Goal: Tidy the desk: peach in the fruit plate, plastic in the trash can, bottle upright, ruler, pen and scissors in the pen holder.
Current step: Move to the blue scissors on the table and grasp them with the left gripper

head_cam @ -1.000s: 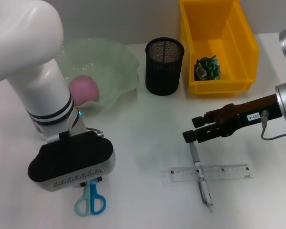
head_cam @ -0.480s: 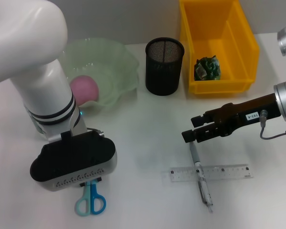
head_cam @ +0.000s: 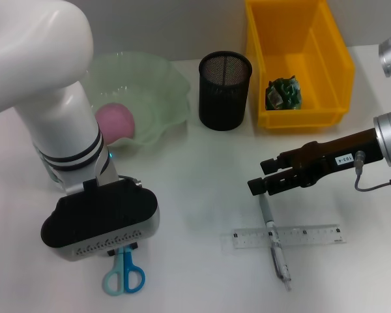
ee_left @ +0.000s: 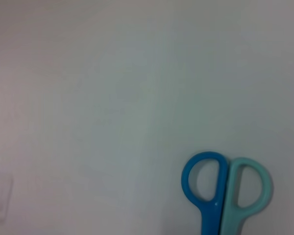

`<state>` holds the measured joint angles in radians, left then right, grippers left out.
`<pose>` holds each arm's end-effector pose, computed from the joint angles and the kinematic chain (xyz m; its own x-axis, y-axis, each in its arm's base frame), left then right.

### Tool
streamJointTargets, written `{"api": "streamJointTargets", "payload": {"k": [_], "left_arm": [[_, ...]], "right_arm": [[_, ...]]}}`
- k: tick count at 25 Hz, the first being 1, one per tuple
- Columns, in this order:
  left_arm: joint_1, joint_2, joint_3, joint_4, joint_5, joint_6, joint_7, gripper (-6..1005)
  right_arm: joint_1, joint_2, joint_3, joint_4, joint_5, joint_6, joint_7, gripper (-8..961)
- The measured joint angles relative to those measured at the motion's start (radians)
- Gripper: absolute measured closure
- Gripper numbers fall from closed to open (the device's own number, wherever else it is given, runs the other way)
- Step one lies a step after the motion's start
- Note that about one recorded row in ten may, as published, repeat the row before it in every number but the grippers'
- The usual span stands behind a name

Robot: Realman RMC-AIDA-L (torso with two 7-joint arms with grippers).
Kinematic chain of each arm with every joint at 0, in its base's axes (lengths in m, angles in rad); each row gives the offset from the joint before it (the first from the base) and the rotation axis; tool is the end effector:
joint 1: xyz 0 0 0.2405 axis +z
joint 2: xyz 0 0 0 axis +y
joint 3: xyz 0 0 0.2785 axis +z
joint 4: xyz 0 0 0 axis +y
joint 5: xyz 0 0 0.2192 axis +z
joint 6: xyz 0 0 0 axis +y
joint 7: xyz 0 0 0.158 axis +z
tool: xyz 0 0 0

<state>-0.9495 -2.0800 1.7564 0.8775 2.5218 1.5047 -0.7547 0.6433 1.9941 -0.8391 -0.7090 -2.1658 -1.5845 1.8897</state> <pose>-0.1739 0.3737 -0.1088 0.1710 -0.9813 -0.0884 -0.7288 -0.1863 0.6589 0.2642 0.3762 -0.0089 0.7257 -0.6465 -0.2353 -0.6648 -0.7471 0.0024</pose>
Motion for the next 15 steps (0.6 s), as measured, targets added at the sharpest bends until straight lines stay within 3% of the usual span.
{"api": "streamJointTargets", "payload": {"k": [11,15], "left_arm": [[-0.005,0.0,0.001,-0.002,0.0,-0.001,-0.005,663],[-0.008,0.0,0.004,-0.003,0.0,-0.001,-0.013,764]], "right_arm": [[0.0,0.0,0.0,0.0,0.0,0.002,-0.001,147],[0.0,0.0,0.0,0.0,0.0,0.002,-0.002,147]]}}
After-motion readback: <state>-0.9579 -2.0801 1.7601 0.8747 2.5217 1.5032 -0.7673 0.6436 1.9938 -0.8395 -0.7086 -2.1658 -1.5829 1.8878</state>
